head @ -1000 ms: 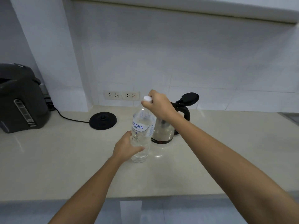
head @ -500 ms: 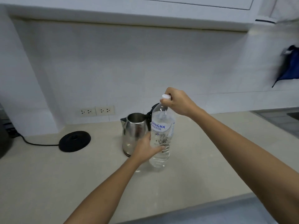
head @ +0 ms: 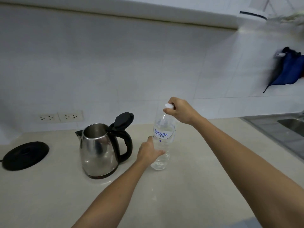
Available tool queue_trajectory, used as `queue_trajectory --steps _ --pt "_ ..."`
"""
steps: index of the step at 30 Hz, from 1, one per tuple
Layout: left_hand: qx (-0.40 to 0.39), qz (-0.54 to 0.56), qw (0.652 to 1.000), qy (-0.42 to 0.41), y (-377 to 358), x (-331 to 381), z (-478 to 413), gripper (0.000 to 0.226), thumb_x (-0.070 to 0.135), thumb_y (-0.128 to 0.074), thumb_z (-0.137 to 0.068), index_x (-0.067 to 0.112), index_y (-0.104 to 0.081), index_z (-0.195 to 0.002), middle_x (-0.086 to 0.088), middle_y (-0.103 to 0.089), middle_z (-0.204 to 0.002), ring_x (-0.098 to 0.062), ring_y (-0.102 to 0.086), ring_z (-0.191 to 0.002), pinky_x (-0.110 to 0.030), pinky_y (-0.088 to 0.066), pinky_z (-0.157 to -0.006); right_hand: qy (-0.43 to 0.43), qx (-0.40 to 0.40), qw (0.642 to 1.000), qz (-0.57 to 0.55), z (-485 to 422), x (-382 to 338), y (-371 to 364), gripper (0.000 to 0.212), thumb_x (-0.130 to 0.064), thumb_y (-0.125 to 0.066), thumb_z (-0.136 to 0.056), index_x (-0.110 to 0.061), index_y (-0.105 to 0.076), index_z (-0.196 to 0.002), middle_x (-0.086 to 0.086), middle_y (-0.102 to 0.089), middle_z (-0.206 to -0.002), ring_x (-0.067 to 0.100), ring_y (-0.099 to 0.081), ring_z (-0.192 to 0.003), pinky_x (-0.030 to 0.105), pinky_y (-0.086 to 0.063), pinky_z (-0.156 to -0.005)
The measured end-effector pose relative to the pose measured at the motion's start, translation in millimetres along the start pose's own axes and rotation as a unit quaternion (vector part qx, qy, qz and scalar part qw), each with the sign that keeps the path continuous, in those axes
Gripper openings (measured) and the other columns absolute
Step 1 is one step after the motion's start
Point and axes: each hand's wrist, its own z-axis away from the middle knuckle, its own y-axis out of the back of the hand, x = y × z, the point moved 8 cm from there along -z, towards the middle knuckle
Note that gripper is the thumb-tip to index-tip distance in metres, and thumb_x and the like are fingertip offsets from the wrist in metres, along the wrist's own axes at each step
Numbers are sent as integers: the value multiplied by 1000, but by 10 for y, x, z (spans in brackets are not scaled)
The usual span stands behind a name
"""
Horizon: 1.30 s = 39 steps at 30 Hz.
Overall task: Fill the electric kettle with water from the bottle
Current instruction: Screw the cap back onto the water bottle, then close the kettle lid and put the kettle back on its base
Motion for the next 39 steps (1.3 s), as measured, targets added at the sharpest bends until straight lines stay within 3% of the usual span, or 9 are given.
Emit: queue_trajectory --steps 14,19,22,25,28,31,33,36,39 --pt "1 -2 1000 2 -199 -43 -153 68 38 -73 -79 19 -42 -137 -7 -64 -122 -29 -60 -114 -32 -48 -90 -8 -2 1000 -5 -169 287 -71 19 -29 -62 -86 -14 -54 -95 -3 -52 -79 10 -47 -64 22 -37 -55" --pt "26 32 999 -17 31 -130 1 56 28 -67 -88 17 -46 -138 -4 -60 -134 -23 -57 -122 -28 -42 -100 -13 108 980 165 -14 184 -46 37 -33 -60 -84 -13 -60 -116 8 -55 -111 26 -53 -102 37 -46 -82" --pt "91 74 992 -49 435 -268 222 33 21 -61 -92 15 -58 -124 0 -68 -115 -17 -63 -111 -22 -44 -92 116 207 946 219 157 -287 -150 35 -21 -62 -84 -8 -63 -116 12 -58 -112 32 -55 -102 38 -43 -80" --pt "188 92 973 -98 941 -453 548 20 19 -61 -91 16 -65 -110 9 -68 -93 -13 -64 -92 -31 -52 -85 135 189 971 57 219 -593 -467 31 -14 -58 -87 -6 -62 -117 10 -58 -118 25 -57 -108 35 -49 -87" --pt "312 33 938 -150 1478 -688 870 15 14 -66 -87 12 -67 -101 10 -64 -90 -18 -60 -89 -34 -50 -80 -16 152 978 -140 208 -614 -897 44 -21 -54 -92 -7 -48 -133 8 -50 -135 20 -49 -123 31 -40 -103" --pt "381 -16 920 -87 1935 -1113 1005 33 21 -73 -82 11 -61 -111 -2 -62 -105 -22 -56 -99 -36 -47 -88 -186 111 932 -292 270 -554 -1367 60 -36 -50 -95 -9 -31 -145 10 -41 -148 25 -43 -133 33 -34 -105" --pt "352 21 936 7 2075 -1493 938 60 34 -73 -82 11 -49 -132 -5 -53 -130 -23 -49 -121 -40 -40 -104 -238 85 912 -323 330 -545 -1613 62 -40 -46 -95 -10 -30 -146 9 -42 -147 26 -44 -131 34 -35 -103" --pt "200 92 972 80 2018 -1824 729 95 46 -74 -79 12 -22 -151 -4 -30 -156 -23 -32 -142 -39 -29 -115 -223 94 915 -324 390 -655 -1752 48 -37 -45 -96 -11 -46 -136 7 -56 -132 23 -53 -114 31 -39 -92" --pt "85 137 985 62 1852 -1834 542 80 36 -79 -78 11 -34 -139 0 -48 -140 -17 -47 -126 -28 -38 -98 -160 121 920 -338 348 -877 -1708 39 -25 -49 -96 -19 -49 -134 -5 -63 -112 12 -60 -98 25 -39 -84"
